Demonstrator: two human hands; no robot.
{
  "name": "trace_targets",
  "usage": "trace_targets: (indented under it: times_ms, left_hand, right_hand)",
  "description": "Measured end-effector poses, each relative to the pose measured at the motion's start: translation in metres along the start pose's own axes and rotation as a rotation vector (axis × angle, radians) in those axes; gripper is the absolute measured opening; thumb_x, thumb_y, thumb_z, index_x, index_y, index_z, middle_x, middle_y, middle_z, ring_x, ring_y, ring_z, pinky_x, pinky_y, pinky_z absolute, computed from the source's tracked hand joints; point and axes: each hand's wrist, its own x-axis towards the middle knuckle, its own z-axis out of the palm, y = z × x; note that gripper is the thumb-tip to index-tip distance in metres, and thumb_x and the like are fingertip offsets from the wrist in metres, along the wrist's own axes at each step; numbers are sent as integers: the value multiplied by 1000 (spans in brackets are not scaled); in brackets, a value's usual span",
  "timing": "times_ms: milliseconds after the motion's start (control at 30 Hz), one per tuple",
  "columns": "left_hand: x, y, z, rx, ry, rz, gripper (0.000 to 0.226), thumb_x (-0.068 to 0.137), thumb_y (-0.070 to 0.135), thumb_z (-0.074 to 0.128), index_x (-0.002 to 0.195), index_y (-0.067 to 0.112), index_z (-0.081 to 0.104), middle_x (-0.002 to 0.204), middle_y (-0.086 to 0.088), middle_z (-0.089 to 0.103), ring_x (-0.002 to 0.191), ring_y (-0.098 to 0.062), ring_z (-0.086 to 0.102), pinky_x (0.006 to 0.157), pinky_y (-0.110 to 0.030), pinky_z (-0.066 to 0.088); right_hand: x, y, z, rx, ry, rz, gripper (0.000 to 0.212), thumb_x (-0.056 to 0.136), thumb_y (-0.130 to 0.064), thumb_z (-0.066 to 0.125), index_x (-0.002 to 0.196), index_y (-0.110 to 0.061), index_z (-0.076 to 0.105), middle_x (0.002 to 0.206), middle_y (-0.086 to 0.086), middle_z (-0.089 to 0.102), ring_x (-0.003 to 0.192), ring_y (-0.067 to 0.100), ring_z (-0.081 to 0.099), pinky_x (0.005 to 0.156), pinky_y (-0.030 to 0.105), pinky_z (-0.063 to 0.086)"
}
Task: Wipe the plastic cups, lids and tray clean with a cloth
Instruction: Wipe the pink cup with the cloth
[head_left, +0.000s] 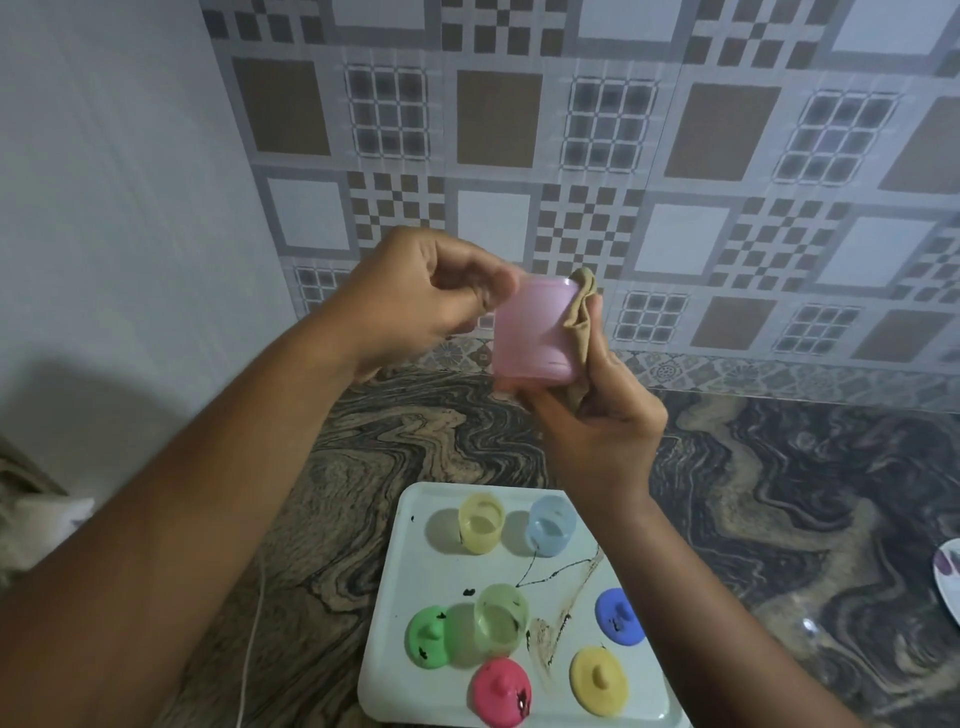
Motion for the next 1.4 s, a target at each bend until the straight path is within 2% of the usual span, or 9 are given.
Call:
trace_targets:
  times_ms: [167,267,433,567,700,867,1000,1267,1400]
  left_hand:
    - [0,0,1,2,-31,-18,25,76,23,74,97,11,75,90,-4,77,90,-18,74,79,-41,62]
    - [-4,4,13,242,-12,61,9,83,25,76,91,21,76,81,7,75,78,-6,71,76,-32,61]
    - [-13,3,26,120,25,52,24,85,32,71,105,19,74,104,8,75,95,-7,71,84,-36,60]
    - [-17,-5,28,32,-8,-8,17,83,11,72,99,15,74,97,0,76,90,-12,74,77,-35,62]
    - [-17,-8,40,165,-96,-26,9,81,20,76,89,18,73,85,1,74,85,-13,72,78,-37,62]
    - [-17,-31,62,67,-56,-79,24,85,34,71,101,17,74,97,0,74,93,-13,71,79,-39,62]
    - [-13,-50,59,-85,-75,-193,13,89,15,67,98,10,73,99,-10,73,94,-17,72,76,-40,62]
    - [0,-61,63,121,-124,-71,5,85,23,75,89,21,74,84,5,74,80,-9,72,76,-37,62]
    - [2,-74,58,-84,-122,-180,23,77,35,70,96,23,75,96,0,77,94,-17,73,81,-48,60]
  right_hand:
    - [-1,-5,-7,-137,-48,-105,85,75,-24,89,140,7,44,103,32,72,91,15,66,83,22,59]
    - [-4,-4,-11,-256,-68,-212,81,72,-24,92,135,9,52,135,27,59,119,42,67,88,39,62]
    - [-11,-3,-23,14,-21,44,86,74,-7,91,145,-2,42,118,33,68,101,32,70,87,57,61]
    - [-22,-1,-31,-1,-34,104,86,76,-13,89,146,-1,41,109,16,69,92,15,64,88,48,62]
    - [-37,4,-36,-170,-96,-41,81,74,-24,90,135,14,52,130,31,64,119,40,67,98,39,58]
    - [-57,17,-42,33,-45,224,88,74,-15,90,145,1,40,131,37,60,117,39,67,97,59,56]
    - [-60,19,-39,72,-13,312,92,72,-10,90,146,-3,36,125,29,67,87,9,62,87,26,59]
    - [-70,34,-35,-143,-126,120,85,77,-26,87,143,1,40,136,30,60,124,41,64,90,50,61]
    - [-67,36,-29,24,-33,316,87,76,-19,89,145,-3,39,91,20,76,92,7,65,96,42,57]
